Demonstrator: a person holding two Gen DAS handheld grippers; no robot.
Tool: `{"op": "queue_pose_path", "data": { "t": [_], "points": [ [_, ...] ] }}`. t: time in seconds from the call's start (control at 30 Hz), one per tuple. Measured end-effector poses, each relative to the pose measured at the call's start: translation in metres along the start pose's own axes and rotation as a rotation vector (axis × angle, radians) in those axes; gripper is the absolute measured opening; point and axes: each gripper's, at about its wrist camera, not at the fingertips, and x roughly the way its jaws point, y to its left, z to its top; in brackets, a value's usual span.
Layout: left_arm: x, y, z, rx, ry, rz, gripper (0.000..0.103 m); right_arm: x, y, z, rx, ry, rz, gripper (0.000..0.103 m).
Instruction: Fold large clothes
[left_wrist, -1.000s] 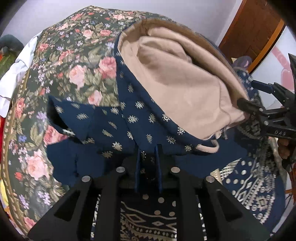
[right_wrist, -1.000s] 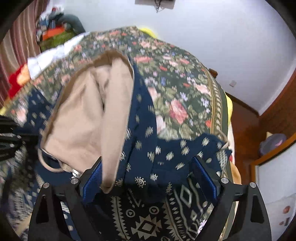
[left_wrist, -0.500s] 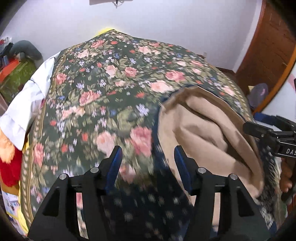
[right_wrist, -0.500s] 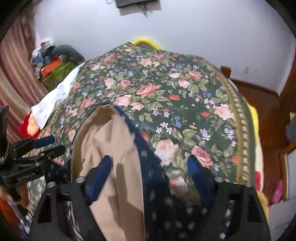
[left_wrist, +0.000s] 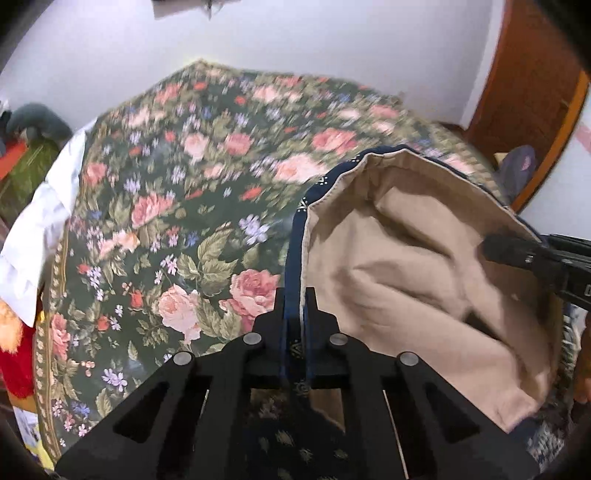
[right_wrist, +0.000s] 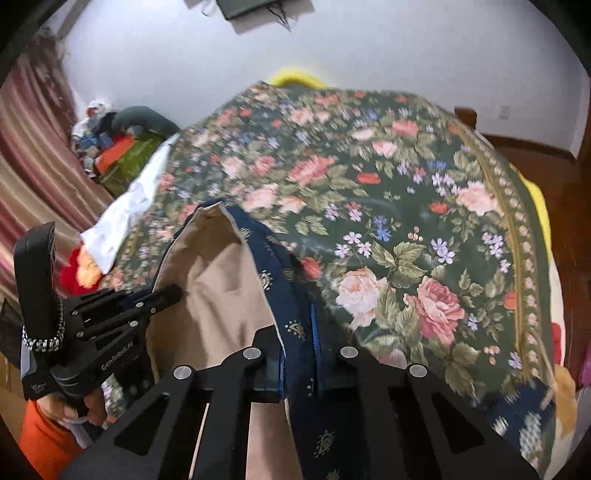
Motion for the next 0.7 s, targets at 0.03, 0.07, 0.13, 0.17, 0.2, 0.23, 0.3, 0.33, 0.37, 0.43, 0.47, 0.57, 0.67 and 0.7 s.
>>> {"op": "queue_pose_path", "data": {
  "t": [0.03, 0.07, 0.13, 0.17, 0.2, 0.23, 0.3, 0.33, 0.37, 0.43, 0.47, 0.57, 0.67, 0.7],
  "points": [
    [-0.012, -0.003, -0.001, 0.007, -0.018, -0.004, 0.006, -0.010, 0.002, -0.002, -0.007, -0.012, 0.006, 0.008],
    [-0.026, -0.005, -0.002, 0.010, -0.039, -0.012, 0.006, -0.022, 0.005, -0.005, -0.013, -0.023, 0.015, 0.008],
    [-0.052, -0.007, -0.006, 0.011, -0.069, -0.042, 0.006, -0.045, 0.011, -0.013, -0.028, -0.043, 0.032, 0.008],
    [-0.065, -0.009, -0.009, 0.011, -0.083, -0.059, 0.006, -0.058, 0.015, -0.018, -0.040, -0.052, 0.039, 0.008],
    [-0.078, -0.011, -0.012, 0.015, -0.091, -0.072, 0.006, -0.069, 0.018, -0.023, -0.049, -0.059, 0.043, 0.008],
    [-0.090, -0.014, -0.017, 0.023, -0.102, -0.080, 0.006, -0.080, 0.020, -0.028, -0.058, -0.065, 0.047, 0.008],
    [-0.112, -0.020, -0.028, 0.043, -0.117, -0.095, 0.006, -0.101, 0.023, -0.041, -0.062, -0.069, 0.063, 0.008],
    [-0.123, -0.022, -0.035, 0.051, -0.125, -0.099, 0.006, -0.108, 0.023, -0.047, -0.057, -0.066, 0.071, 0.008],
    [-0.134, -0.026, -0.043, 0.058, -0.137, -0.104, 0.006, -0.117, 0.023, -0.056, -0.050, -0.063, 0.080, 0.008],
    [-0.149, -0.030, -0.057, 0.065, -0.146, -0.113, 0.006, -0.132, 0.024, -0.075, -0.049, -0.061, 0.084, 0.008],
    [-0.156, -0.033, -0.066, 0.066, -0.147, -0.120, 0.006, -0.137, 0.024, -0.083, -0.056, -0.061, 0.077, 0.008],
    [-0.170, -0.039, -0.090, 0.059, -0.138, -0.141, 0.006, -0.150, 0.025, -0.113, -0.066, -0.042, 0.070, 0.008],
    [-0.171, -0.043, -0.112, 0.065, -0.106, -0.150, 0.006, -0.154, 0.026, -0.143, -0.064, -0.001, 0.079, 0.008],
    [-0.170, -0.045, -0.120, 0.067, -0.088, -0.156, 0.006, -0.155, 0.026, -0.153, -0.068, 0.007, 0.064, 0.008]
  ]
}}
